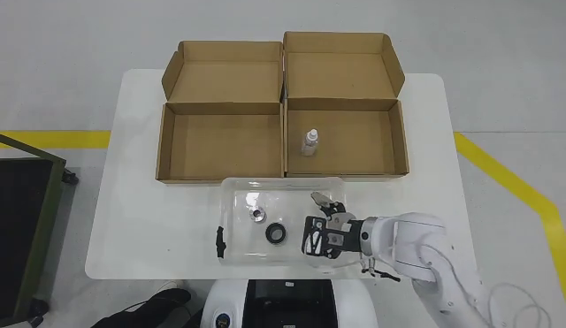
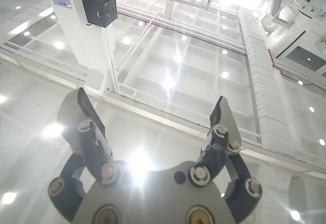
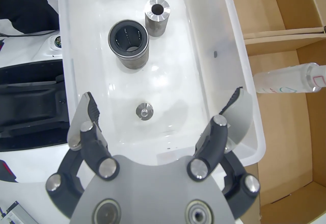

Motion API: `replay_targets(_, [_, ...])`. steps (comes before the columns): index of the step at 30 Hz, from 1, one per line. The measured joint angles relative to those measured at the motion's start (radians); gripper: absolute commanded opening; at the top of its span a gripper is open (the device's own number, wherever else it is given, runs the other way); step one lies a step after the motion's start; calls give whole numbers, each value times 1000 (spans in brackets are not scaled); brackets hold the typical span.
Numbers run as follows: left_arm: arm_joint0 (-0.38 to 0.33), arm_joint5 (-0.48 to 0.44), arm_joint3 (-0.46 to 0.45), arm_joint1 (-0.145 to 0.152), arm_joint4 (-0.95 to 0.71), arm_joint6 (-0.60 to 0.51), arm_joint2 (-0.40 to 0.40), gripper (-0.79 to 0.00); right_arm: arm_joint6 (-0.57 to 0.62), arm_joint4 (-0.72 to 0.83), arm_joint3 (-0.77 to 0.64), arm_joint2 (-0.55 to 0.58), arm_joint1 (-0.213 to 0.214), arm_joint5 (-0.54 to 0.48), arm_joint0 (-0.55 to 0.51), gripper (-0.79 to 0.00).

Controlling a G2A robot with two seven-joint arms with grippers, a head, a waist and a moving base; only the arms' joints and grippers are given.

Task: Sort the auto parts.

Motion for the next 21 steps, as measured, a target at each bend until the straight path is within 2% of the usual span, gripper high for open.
replay_targets(2, [0, 0, 0, 0, 0, 0, 0, 0, 13, -15, 2, -10, 1, 2, 7, -65])
replay_targets(5, [0, 0, 0, 0, 0, 0, 0, 0, 31, -44, 6, -24, 3, 9, 18, -179])
replay_targets(7, [0, 0, 0, 0, 0, 0, 0, 0, 39, -60, 8, -31, 4, 12, 23, -215])
replay_targets(11, [0, 0, 0, 0, 0, 0, 0, 0, 71, -98, 5, -49, 8, 2, 33, -206])
replay_targets(14, [0, 0, 0, 0, 0, 0, 0, 0, 103, -126, 1, -67, 11, -13, 43, -228])
replay_targets(21, [0, 0, 0, 0, 0, 0, 0, 0, 152, -131, 9, -110, 13, -32, 76, -326])
